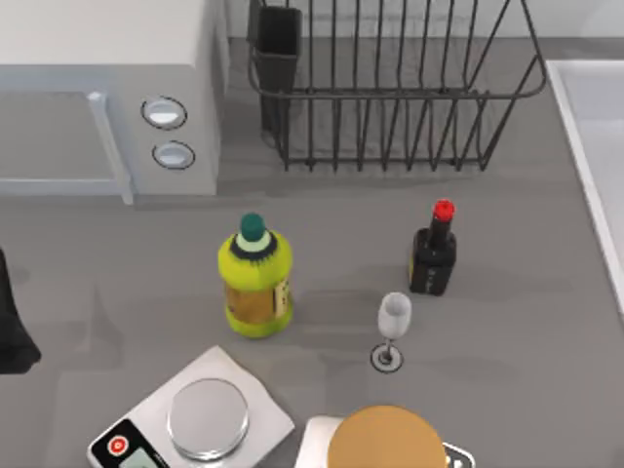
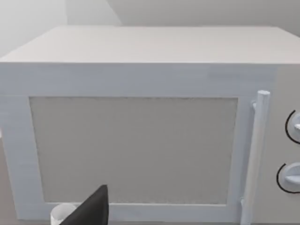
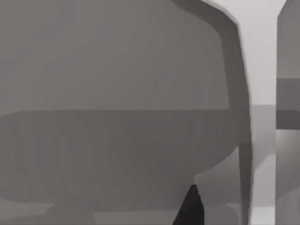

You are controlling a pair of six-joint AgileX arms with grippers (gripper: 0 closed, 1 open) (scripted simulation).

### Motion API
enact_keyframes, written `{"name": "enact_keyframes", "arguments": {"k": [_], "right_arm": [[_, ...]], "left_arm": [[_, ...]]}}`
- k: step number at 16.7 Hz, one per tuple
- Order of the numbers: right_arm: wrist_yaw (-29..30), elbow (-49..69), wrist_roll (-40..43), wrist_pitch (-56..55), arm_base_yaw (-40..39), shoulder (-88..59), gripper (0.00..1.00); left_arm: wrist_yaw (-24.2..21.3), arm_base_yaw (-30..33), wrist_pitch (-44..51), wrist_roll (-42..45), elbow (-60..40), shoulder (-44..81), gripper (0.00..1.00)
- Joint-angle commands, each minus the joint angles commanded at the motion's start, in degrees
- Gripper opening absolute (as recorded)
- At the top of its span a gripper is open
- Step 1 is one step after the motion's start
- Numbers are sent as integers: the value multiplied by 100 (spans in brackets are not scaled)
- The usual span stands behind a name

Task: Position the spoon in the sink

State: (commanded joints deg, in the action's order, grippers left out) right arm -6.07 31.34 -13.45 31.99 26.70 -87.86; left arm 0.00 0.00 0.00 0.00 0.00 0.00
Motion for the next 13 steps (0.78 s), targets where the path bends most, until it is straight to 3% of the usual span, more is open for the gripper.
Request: {"name": "enact_keyframes", "arguments": {"k": [2,9,10,13], "right_arm": [[0,0,0,0,0,0,0],[0,0,0,0,0,0,0],[612,240,87,574,60,442,0],[607,427,89,803,68,533,0]], "left_arm": [[0,0,0,0,0,0,100],[0,0,0,0,0,0,100],[0,0,0,0,0,0,100],[0,0,0,0,0,0,100]]}}
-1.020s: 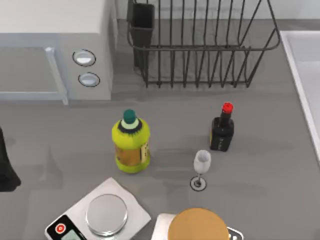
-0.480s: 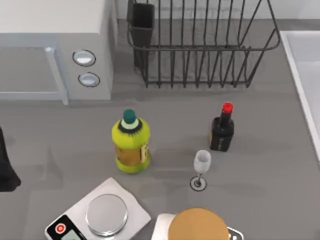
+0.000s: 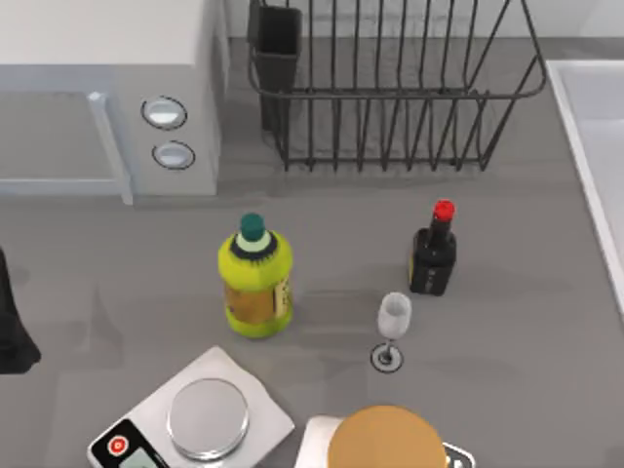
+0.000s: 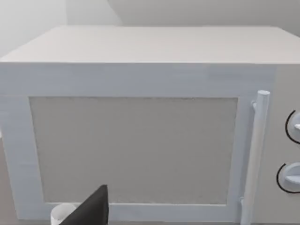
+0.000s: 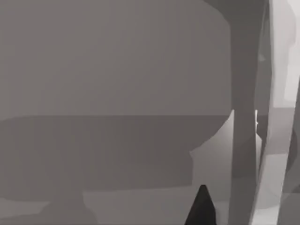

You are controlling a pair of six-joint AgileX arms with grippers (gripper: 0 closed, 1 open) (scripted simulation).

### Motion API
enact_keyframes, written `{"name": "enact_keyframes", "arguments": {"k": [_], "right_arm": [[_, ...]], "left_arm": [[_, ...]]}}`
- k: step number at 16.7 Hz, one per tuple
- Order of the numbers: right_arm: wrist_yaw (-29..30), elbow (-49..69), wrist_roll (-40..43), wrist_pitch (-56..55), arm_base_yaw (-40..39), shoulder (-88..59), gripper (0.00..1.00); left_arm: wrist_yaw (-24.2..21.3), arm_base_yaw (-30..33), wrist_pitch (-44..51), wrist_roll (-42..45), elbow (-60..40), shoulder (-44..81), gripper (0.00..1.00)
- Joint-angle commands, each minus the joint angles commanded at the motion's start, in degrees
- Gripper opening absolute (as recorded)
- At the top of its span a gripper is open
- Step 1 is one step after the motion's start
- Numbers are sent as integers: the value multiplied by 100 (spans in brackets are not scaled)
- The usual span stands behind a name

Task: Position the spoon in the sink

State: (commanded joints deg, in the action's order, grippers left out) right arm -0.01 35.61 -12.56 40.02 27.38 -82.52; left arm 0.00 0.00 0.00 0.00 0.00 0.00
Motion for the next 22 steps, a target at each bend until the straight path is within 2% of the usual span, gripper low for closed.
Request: {"name": "enact_keyframes", "arguments": {"k": [8,17,22], "right_arm": [[5,1320,36,2244,21,772,0],[12,1671,-20,2528,-10,741,0],[95,3181,-369,3107,-267,-590,0]], "left_arm": [[0,0,0,0,0,0,100],[0,0,0,0,0,0,100],[0,0,0,0,0,0,100]]}}
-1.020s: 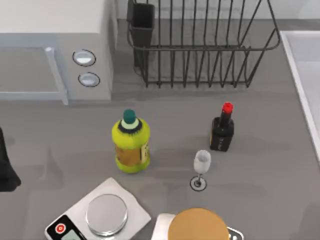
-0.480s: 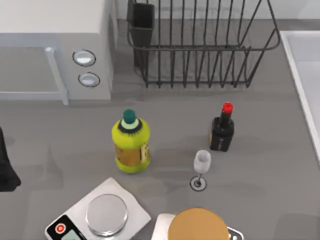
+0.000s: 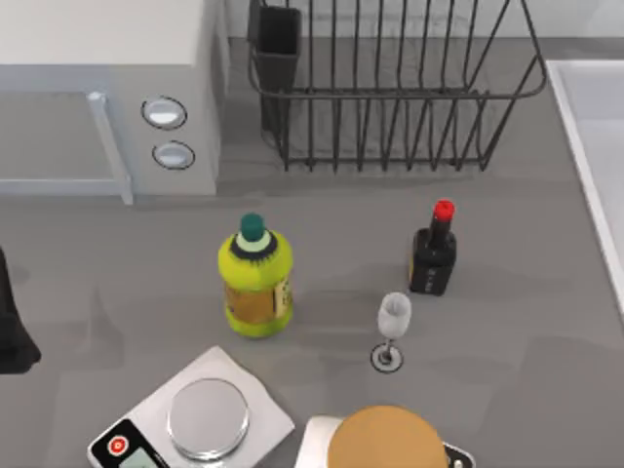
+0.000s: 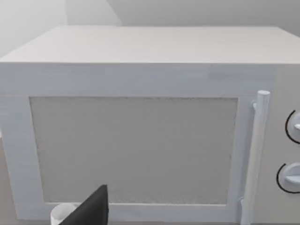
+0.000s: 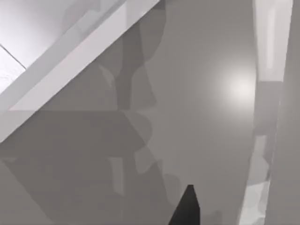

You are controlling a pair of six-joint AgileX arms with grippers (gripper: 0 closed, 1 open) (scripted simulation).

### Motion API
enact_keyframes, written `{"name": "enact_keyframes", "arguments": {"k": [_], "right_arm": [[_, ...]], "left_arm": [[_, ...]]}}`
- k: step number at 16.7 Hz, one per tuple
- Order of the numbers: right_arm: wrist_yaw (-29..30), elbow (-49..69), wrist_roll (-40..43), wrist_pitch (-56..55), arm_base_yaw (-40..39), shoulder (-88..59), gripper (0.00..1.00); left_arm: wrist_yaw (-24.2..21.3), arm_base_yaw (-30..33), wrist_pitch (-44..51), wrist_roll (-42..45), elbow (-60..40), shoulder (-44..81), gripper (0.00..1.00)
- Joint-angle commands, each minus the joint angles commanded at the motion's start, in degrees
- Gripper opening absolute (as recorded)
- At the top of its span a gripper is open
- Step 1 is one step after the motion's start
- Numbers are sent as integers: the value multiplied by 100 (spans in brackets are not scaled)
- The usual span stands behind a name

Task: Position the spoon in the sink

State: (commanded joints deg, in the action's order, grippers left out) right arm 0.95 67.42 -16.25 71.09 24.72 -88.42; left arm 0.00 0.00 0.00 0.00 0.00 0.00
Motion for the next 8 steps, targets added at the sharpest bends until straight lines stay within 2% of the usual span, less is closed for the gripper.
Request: {"name": "enact_keyframes", "arguments": {"k": [8], "right_arm": [[211,4897,-852,1572,-805,-3566,0]], "left_arm": [[0,0,0,0,0,0,100]]}}
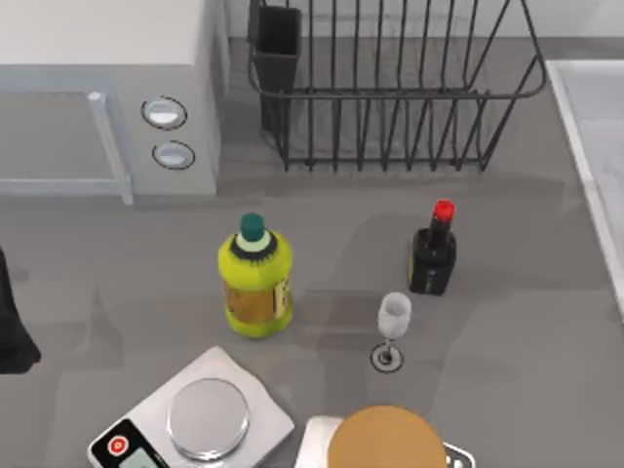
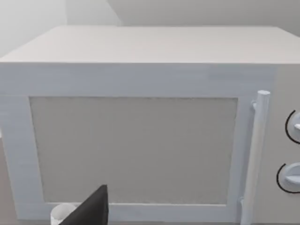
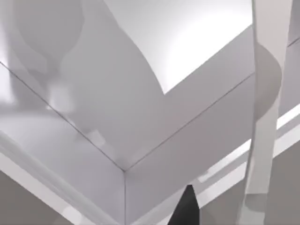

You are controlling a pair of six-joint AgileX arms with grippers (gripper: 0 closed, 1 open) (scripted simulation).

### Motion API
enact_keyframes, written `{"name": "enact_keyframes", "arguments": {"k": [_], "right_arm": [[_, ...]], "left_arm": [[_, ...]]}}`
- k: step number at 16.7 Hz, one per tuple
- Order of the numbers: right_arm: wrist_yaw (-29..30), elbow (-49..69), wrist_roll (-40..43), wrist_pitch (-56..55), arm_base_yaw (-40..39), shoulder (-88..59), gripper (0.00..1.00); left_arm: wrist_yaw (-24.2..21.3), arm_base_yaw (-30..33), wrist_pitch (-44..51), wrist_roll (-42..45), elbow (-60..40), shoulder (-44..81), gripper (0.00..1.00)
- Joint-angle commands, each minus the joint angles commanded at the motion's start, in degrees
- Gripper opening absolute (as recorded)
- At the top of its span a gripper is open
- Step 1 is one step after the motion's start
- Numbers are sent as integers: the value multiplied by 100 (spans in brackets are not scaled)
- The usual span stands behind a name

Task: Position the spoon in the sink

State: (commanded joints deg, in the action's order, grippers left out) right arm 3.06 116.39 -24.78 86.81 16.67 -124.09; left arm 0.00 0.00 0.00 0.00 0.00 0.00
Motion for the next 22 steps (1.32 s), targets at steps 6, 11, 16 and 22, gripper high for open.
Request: {"name": "enact_keyframes", "arguments": {"k": [6,11,16,22], "right_arm": [[168,3414,-614,877,-641,-2272,0],[283,4838,-916,1163,-985,-3266,0],[299,4990,-952,1189,-1025,-3361,0],[269,4299,-934,659,-1001,-3086,0]], "left_arm": [[0,0,0,0,0,0,100],[0,0,0,0,0,0,100],[0,0,0,0,0,0,100],[0,0,0,0,0,0,100]]}}
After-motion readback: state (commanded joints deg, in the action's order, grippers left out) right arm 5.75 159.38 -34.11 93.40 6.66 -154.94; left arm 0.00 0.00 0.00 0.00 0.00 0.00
